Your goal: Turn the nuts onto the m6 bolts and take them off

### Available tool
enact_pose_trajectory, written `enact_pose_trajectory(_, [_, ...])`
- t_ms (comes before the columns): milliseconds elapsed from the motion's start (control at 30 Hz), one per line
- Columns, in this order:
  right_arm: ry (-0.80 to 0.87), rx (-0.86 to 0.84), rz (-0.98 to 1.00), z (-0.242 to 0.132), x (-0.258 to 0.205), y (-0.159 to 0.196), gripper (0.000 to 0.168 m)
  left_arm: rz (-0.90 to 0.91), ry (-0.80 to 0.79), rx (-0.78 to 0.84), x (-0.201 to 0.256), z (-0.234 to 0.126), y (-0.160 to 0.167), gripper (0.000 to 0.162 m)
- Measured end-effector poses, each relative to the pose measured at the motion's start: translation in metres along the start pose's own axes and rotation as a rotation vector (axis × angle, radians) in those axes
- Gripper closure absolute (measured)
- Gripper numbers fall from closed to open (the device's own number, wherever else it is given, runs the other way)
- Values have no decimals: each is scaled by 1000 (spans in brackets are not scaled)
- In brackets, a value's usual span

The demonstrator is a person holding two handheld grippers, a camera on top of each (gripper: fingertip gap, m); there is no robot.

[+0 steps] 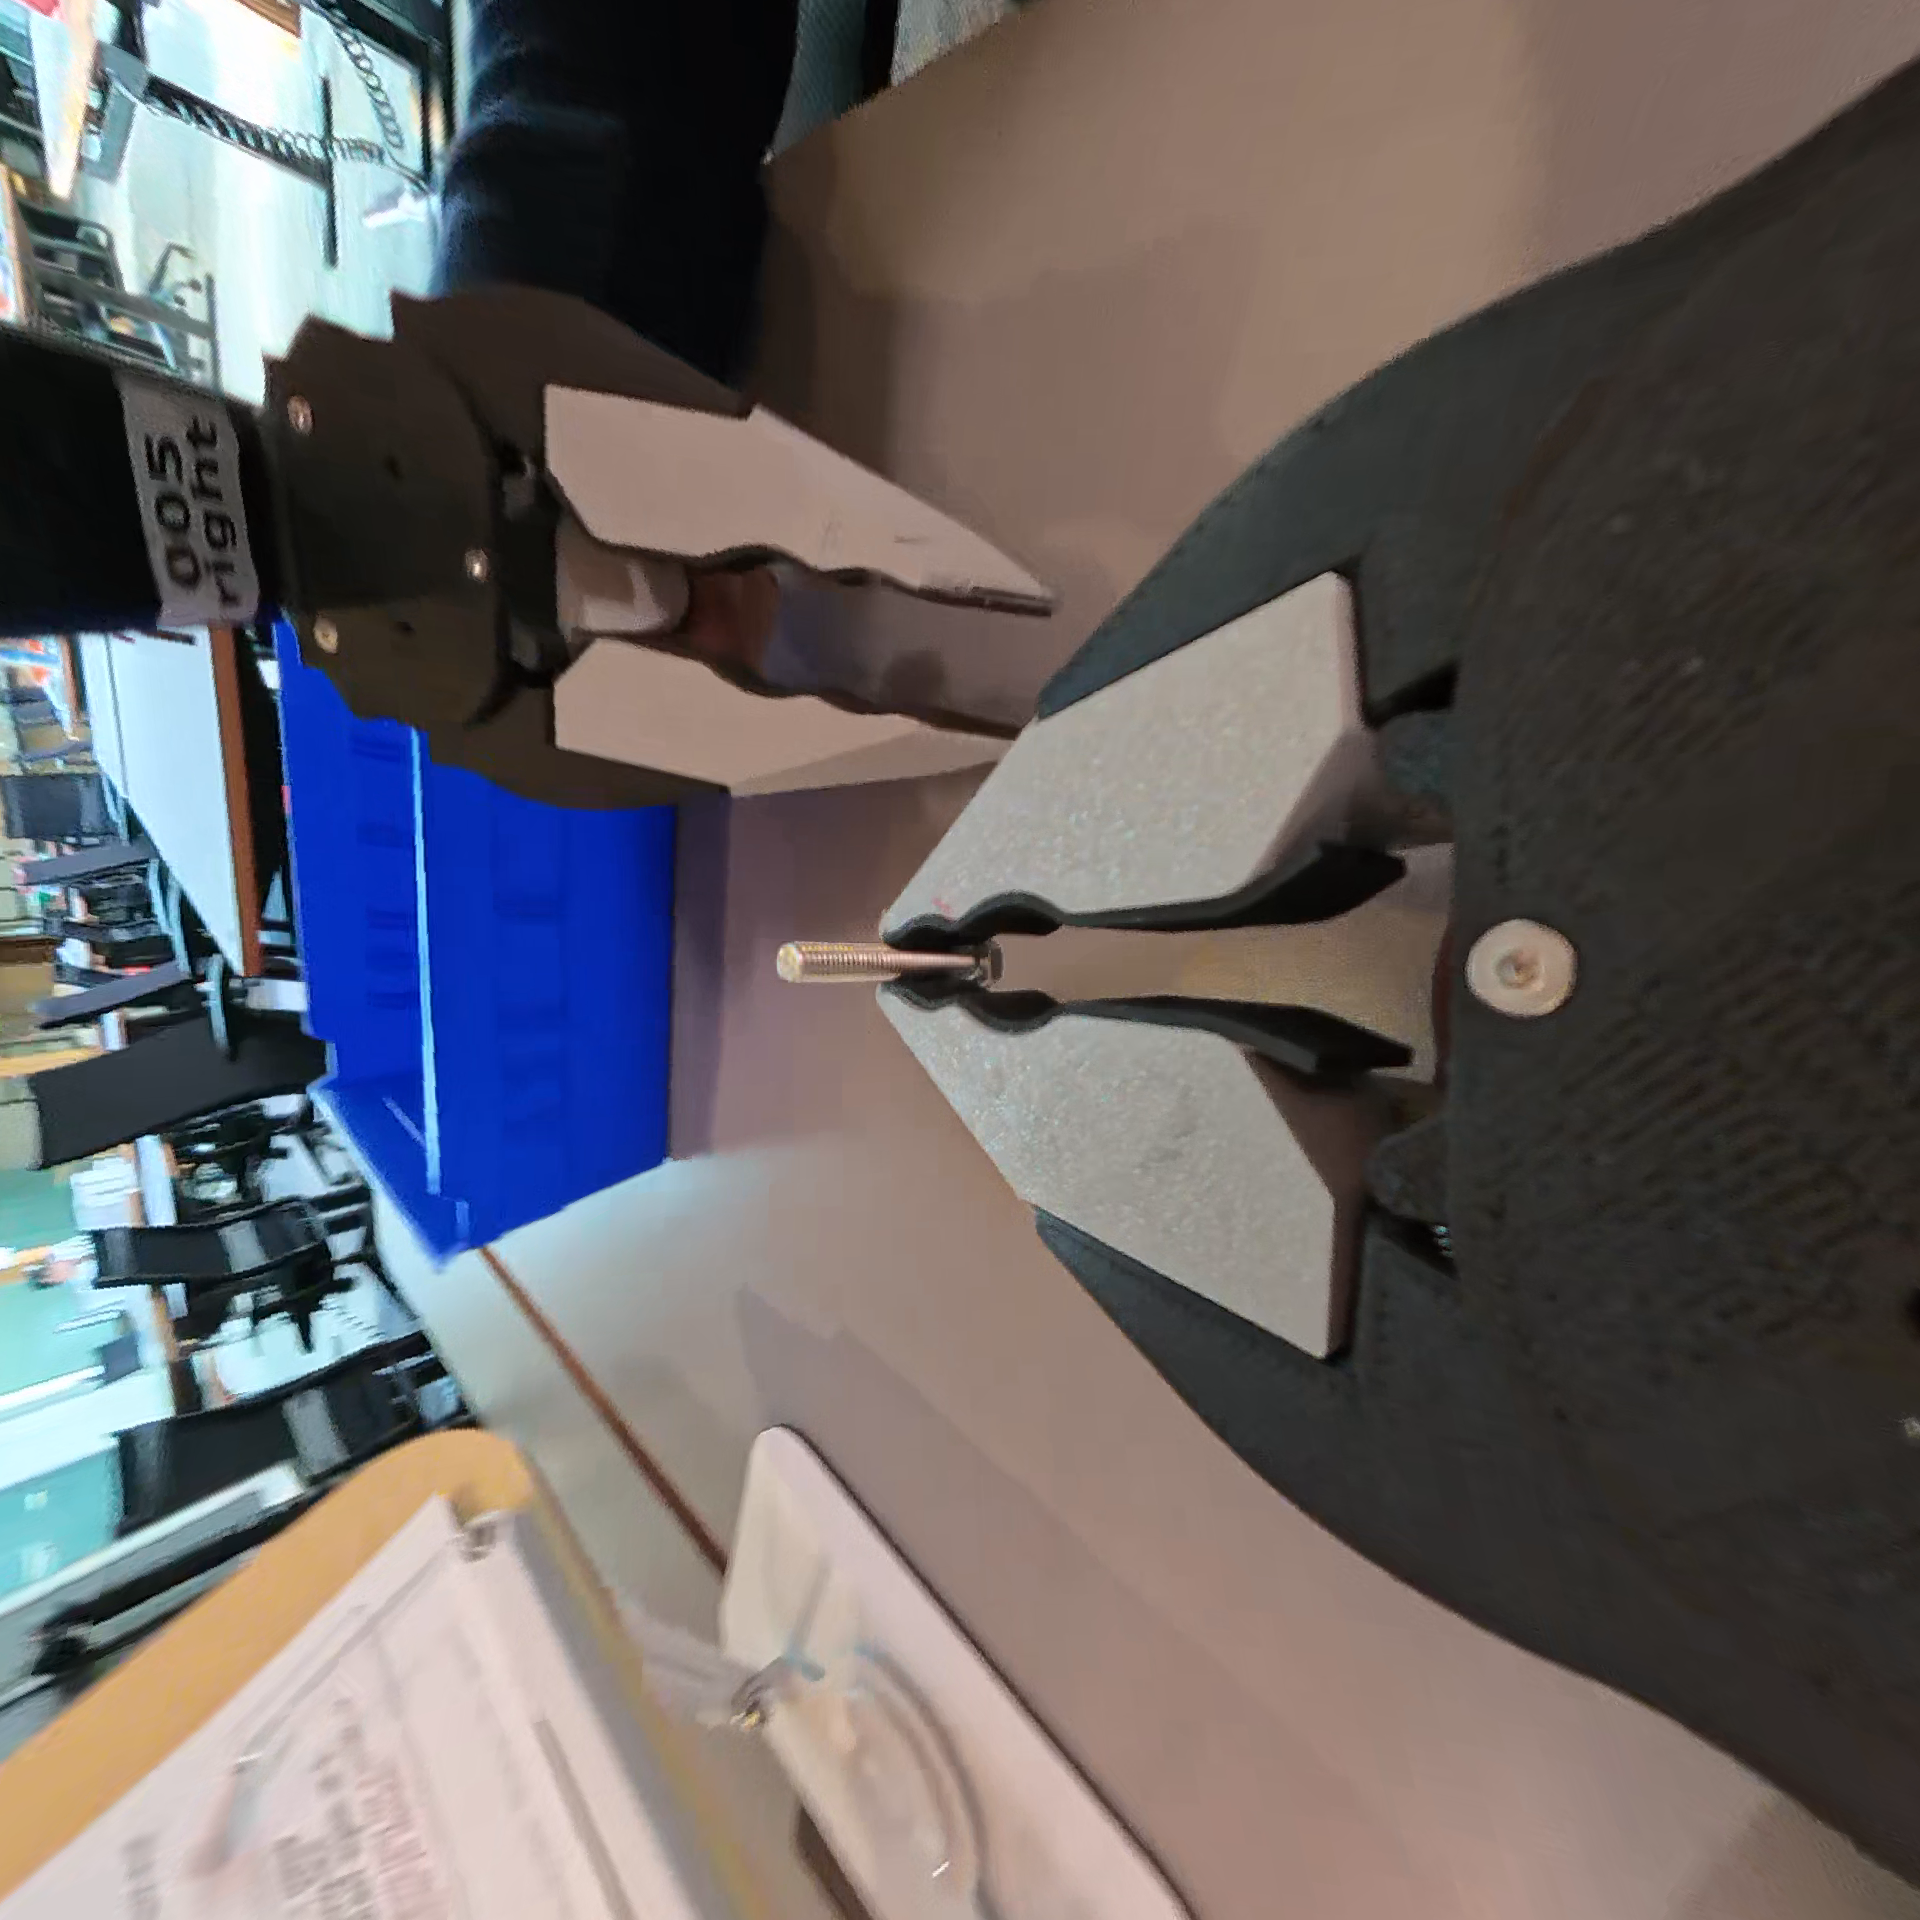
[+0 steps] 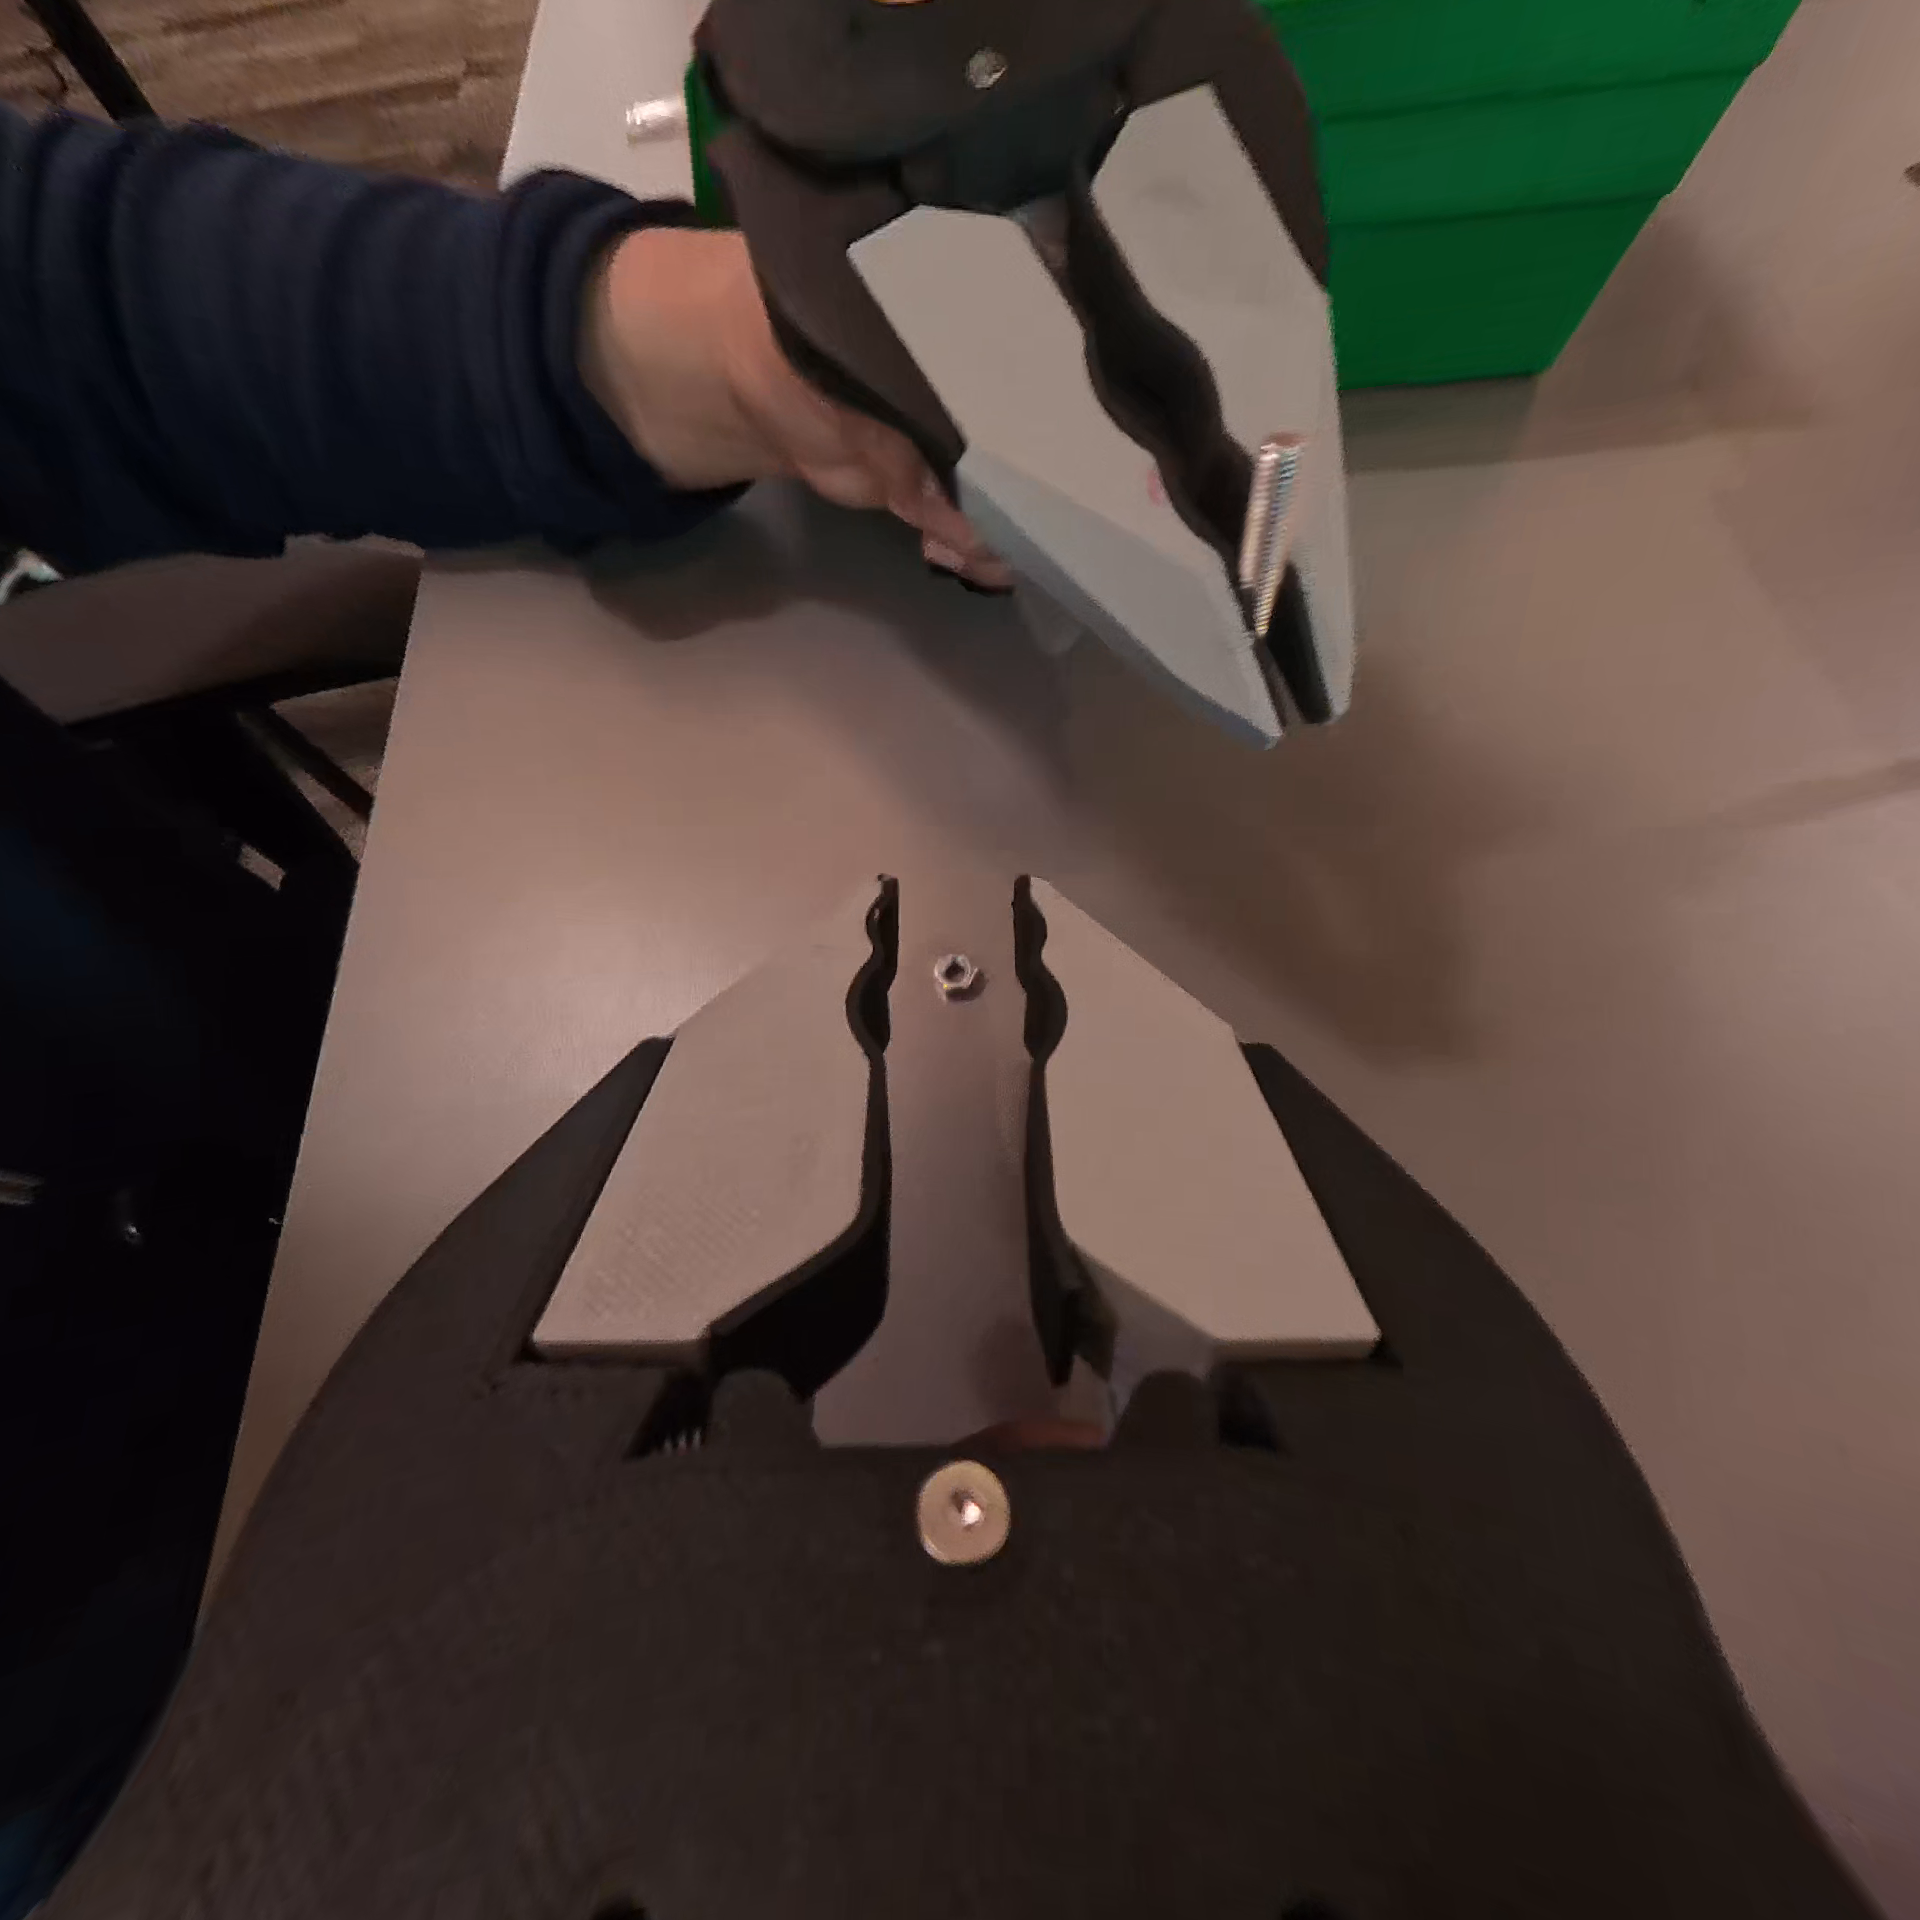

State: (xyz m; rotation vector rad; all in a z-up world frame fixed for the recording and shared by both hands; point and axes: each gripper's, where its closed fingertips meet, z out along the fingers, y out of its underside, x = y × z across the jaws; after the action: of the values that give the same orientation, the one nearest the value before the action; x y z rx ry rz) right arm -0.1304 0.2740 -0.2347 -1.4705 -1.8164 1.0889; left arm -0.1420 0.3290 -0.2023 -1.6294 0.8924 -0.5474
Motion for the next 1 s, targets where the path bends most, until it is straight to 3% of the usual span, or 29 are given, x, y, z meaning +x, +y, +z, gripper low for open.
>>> enact_pose_trajectory(133, [19,108,-34,-13,1,-18,150,163,-22,75,14,-3,-19,159])
enact_pose_trajectory(400, [122,147,-129,-21,8,-27,142,266,-14,134,28,-8,-32,160])
enact_pose_trajectory(767, [493,163,-287,-43,45,-39,138,335,60,259,51,-18,-51,160])
enact_pose_trajectory(1000, [459,158,-254,-38,44,-36,135,343,75,245,54,-16,-49,159])
